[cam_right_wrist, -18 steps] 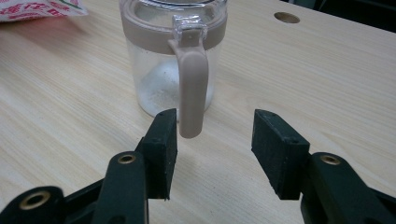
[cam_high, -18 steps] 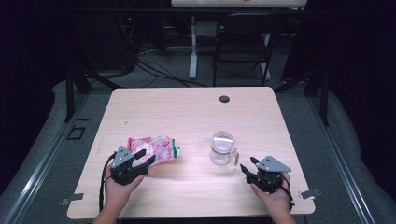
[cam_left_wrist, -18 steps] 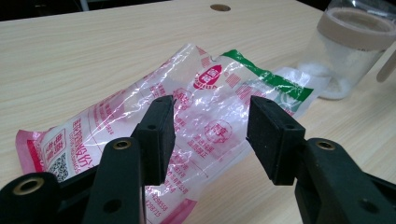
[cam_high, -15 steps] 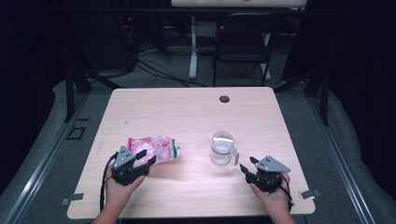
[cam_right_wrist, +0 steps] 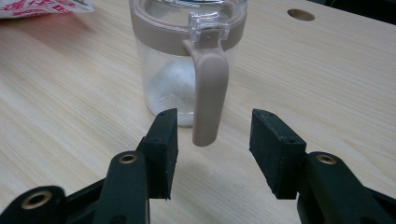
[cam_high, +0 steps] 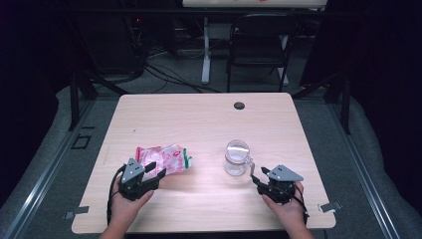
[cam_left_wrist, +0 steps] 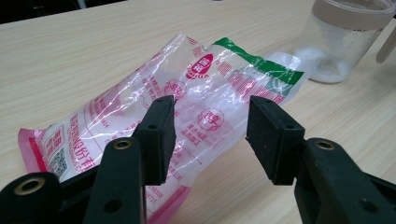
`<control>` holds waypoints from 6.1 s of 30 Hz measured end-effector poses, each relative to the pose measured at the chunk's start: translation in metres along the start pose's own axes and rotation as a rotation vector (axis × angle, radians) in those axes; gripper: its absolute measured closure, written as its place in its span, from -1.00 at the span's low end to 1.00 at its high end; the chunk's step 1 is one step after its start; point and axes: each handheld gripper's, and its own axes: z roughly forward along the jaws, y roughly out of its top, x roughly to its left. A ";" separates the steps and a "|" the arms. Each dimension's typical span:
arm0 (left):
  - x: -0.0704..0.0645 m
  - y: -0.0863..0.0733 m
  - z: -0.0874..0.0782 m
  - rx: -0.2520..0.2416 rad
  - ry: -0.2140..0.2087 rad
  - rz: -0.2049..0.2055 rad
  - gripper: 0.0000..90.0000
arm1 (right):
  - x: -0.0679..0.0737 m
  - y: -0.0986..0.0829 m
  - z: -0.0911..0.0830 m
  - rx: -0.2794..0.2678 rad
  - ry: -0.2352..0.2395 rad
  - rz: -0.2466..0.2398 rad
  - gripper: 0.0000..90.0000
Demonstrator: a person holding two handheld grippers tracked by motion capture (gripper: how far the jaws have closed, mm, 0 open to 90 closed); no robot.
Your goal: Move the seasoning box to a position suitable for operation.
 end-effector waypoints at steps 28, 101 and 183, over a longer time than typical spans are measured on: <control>0.002 -0.012 -0.018 0.008 0.047 -0.013 0.16 | 0.005 0.009 0.035 0.046 -0.008 -0.018 0.53; -0.010 0.001 0.001 -0.003 -0.031 0.026 0.14 | -0.015 -0.005 0.011 0.066 -0.178 0.123 0.74; -0.029 0.013 -0.006 -0.067 -0.146 -0.050 0.43 | 0.050 0.018 -0.044 -0.036 0.166 0.026 0.54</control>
